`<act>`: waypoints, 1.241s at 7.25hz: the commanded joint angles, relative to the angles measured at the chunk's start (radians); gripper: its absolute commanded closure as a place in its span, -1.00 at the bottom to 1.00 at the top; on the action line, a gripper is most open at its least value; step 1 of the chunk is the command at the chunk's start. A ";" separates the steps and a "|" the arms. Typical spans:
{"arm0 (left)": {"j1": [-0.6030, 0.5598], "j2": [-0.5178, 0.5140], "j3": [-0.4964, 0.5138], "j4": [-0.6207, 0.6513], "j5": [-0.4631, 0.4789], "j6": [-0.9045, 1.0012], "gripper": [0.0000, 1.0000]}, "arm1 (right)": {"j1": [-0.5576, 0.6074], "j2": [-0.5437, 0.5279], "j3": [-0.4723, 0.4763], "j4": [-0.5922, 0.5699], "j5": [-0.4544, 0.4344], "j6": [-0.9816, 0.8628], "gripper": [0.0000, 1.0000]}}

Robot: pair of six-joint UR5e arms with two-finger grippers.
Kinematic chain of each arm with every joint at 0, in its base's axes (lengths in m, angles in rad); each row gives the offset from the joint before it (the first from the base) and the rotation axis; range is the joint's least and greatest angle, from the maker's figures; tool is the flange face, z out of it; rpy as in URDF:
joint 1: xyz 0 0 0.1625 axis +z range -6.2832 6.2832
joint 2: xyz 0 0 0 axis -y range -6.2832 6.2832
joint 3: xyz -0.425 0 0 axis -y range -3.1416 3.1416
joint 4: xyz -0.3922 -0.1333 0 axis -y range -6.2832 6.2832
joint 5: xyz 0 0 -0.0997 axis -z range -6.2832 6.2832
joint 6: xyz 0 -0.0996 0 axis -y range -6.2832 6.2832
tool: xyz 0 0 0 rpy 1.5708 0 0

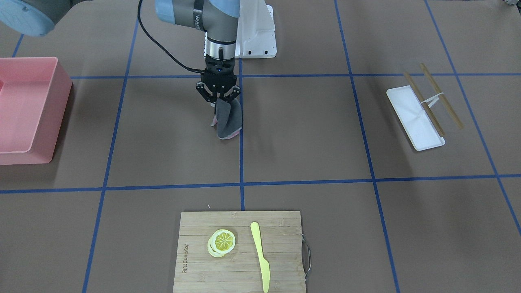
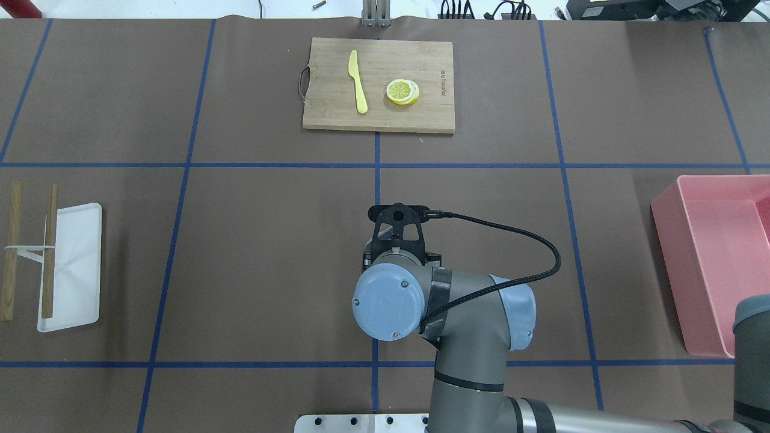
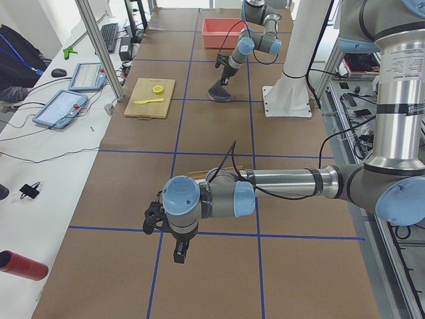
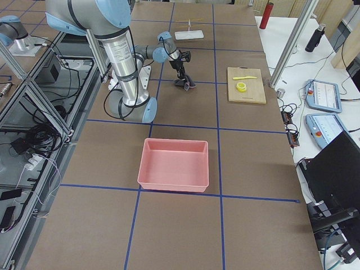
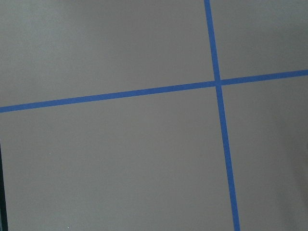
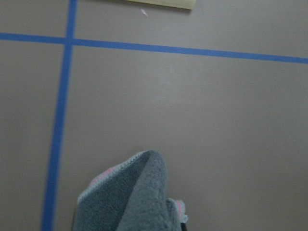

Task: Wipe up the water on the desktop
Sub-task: 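Sweep the cloth back toward the table center with the right gripper, then sweep the cloth toward the pink bin with the right gripper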

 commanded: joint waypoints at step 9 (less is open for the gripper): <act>0.001 0.007 -0.004 0.000 -0.001 0.001 -0.97 | 0.414 -0.451 0.057 -0.026 0.092 -0.591 1.00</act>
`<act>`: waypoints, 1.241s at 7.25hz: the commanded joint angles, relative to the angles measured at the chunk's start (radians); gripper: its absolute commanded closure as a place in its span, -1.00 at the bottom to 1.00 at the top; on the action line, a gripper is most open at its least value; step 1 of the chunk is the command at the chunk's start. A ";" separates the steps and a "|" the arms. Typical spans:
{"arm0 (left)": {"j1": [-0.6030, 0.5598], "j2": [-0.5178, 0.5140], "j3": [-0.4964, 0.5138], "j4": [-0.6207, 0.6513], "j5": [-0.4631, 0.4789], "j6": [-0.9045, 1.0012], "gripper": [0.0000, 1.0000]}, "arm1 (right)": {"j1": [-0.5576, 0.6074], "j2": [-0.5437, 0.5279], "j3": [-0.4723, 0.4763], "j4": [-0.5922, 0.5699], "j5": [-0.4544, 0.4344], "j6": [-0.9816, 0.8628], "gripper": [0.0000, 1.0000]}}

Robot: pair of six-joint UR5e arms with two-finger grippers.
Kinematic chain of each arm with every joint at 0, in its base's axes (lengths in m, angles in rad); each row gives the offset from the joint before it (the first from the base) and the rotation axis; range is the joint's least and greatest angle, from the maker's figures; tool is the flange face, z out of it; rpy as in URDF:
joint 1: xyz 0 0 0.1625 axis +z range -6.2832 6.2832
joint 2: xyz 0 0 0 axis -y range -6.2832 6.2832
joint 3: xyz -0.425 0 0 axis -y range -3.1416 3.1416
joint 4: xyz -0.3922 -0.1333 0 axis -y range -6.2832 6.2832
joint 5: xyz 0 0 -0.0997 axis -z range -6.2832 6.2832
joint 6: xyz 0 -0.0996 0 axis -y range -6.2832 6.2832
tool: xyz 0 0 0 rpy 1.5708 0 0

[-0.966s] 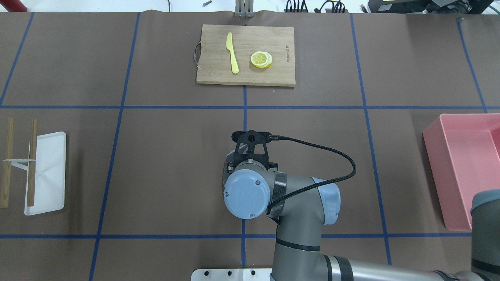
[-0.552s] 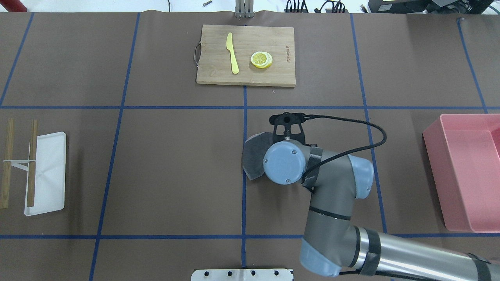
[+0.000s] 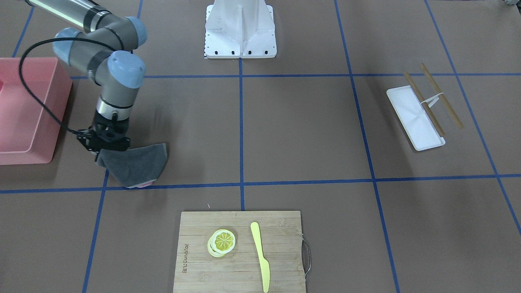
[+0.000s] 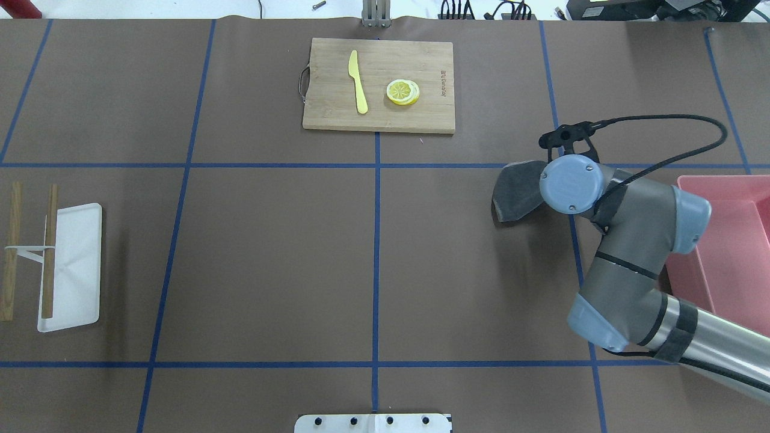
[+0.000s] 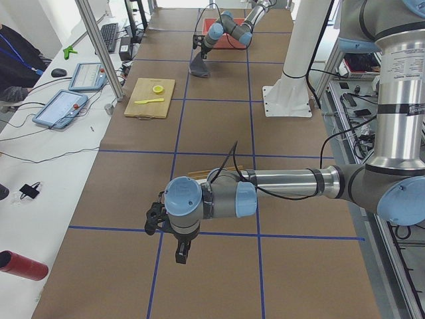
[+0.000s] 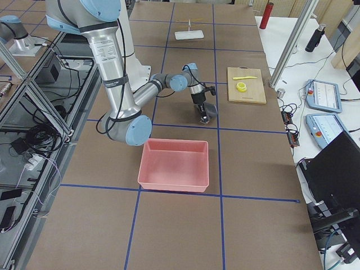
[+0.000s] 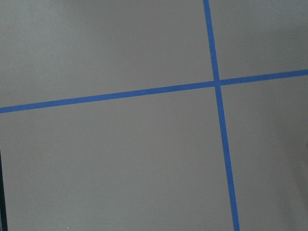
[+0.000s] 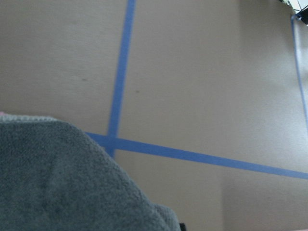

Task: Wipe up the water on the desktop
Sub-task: 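Sweep the cloth toward the pink bin with the right gripper, then sweep the cloth toward the cutting board with the right gripper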

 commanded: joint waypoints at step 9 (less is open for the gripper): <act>0.018 0.006 -0.006 -0.052 -0.006 -0.284 -0.97 | -0.170 0.464 -0.147 0.104 0.029 0.500 1.00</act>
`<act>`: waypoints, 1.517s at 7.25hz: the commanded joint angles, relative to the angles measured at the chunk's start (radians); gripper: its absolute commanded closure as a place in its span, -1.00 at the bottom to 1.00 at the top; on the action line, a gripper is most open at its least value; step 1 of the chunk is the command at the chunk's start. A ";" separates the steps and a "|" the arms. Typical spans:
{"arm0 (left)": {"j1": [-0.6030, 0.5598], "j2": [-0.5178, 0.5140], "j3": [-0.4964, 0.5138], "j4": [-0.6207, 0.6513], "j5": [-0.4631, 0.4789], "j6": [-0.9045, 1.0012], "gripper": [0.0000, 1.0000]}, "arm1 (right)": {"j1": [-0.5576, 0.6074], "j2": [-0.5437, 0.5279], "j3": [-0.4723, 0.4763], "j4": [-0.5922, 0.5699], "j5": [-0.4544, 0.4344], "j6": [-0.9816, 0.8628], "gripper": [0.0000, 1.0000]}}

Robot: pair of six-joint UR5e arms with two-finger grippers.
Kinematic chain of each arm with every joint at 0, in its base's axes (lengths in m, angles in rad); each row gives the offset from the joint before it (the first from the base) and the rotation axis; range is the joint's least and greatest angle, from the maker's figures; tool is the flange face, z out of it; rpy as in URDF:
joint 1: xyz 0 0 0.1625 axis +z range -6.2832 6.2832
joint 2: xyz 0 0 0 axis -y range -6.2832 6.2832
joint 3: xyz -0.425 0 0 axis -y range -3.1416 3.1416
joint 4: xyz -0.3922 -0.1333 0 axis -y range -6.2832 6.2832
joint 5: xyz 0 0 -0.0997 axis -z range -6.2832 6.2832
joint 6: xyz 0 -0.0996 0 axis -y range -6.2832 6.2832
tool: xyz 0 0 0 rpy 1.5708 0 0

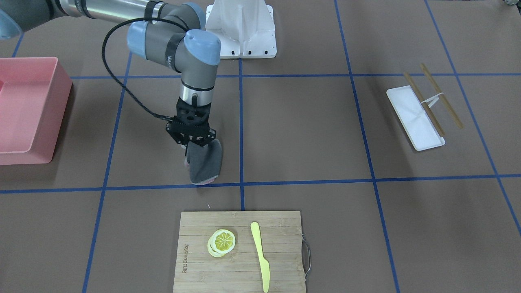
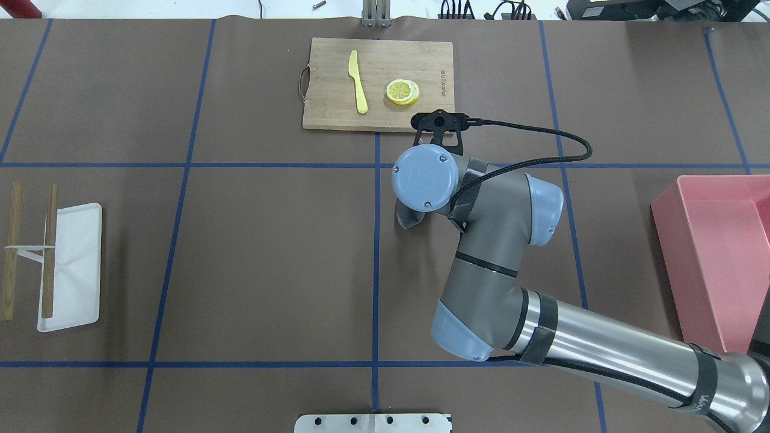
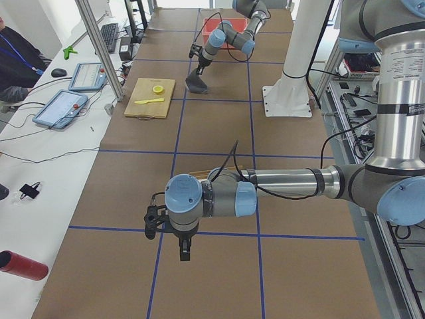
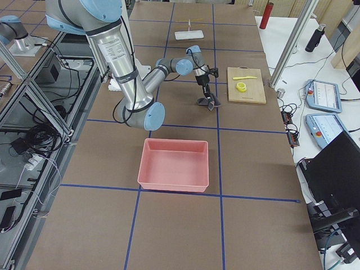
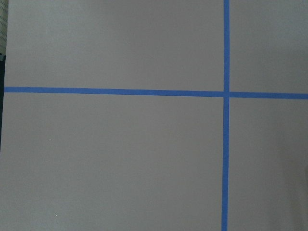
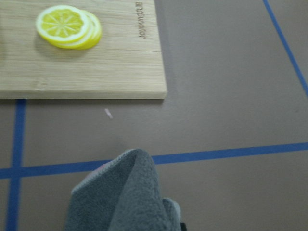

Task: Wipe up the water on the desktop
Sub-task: 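Sweep the cloth toward the cutting board with the right gripper, then carry the cloth over the pink bin and lower it inside with the right gripper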

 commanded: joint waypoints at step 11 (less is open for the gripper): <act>0.013 0.015 0.001 -0.044 -0.001 -0.013 -0.97 | 0.415 -0.813 0.994 -0.314 0.421 -0.651 1.00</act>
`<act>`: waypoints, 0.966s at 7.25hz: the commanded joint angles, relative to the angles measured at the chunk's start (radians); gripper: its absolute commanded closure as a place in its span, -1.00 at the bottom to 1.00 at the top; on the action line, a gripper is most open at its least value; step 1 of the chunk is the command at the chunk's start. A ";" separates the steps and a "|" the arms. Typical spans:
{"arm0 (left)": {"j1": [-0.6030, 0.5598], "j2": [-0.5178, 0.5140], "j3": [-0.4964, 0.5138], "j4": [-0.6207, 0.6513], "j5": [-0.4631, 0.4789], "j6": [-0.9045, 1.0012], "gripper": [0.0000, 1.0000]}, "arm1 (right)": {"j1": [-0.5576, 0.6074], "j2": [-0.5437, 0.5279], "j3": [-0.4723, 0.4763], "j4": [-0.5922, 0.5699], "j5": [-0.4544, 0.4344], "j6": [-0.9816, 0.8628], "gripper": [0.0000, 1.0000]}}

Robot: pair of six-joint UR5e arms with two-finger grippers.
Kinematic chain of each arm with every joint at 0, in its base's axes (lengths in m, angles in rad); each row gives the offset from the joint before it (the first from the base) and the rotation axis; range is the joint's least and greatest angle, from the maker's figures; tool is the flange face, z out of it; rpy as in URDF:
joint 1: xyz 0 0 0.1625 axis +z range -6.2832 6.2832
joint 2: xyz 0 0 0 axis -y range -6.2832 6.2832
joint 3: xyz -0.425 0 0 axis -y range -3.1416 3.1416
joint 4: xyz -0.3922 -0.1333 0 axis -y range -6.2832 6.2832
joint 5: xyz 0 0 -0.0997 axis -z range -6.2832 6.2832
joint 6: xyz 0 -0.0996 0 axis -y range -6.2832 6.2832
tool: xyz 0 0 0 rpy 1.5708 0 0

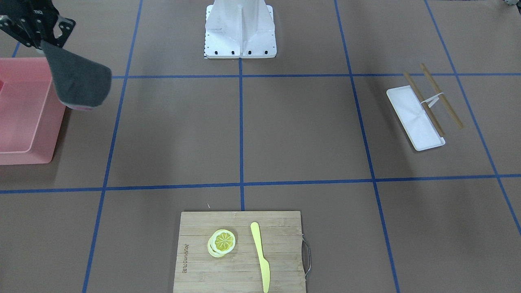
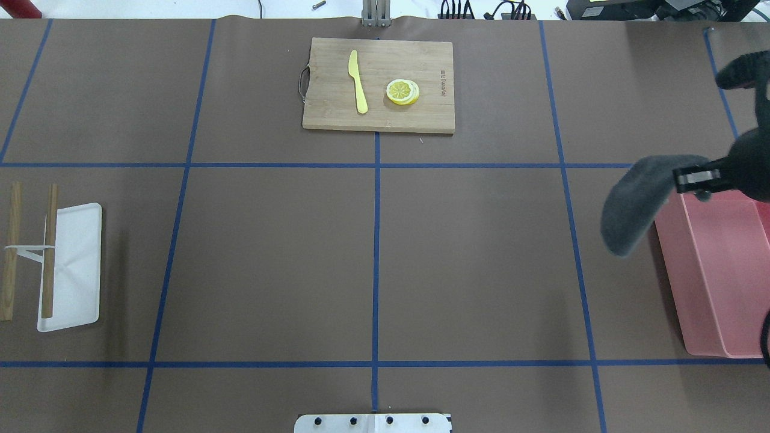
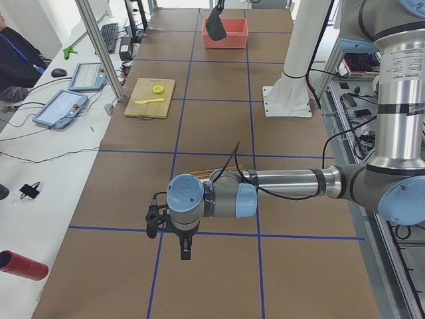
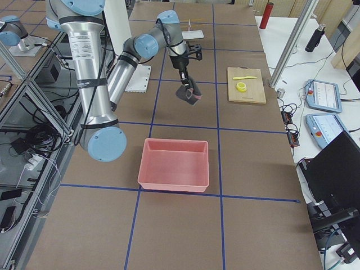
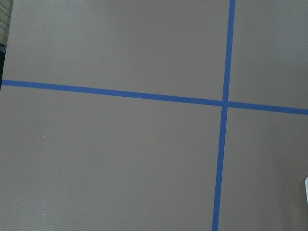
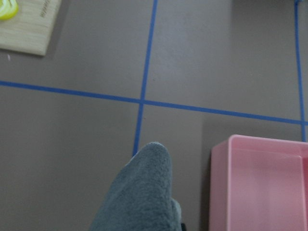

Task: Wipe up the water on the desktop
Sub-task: 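Carry the cloth over the pink bin and lower it inside with the right gripper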

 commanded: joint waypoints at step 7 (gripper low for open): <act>0.003 0.001 0.000 -0.005 -0.001 -0.001 -0.97 | 0.189 -0.546 -0.131 0.526 0.075 -0.338 1.00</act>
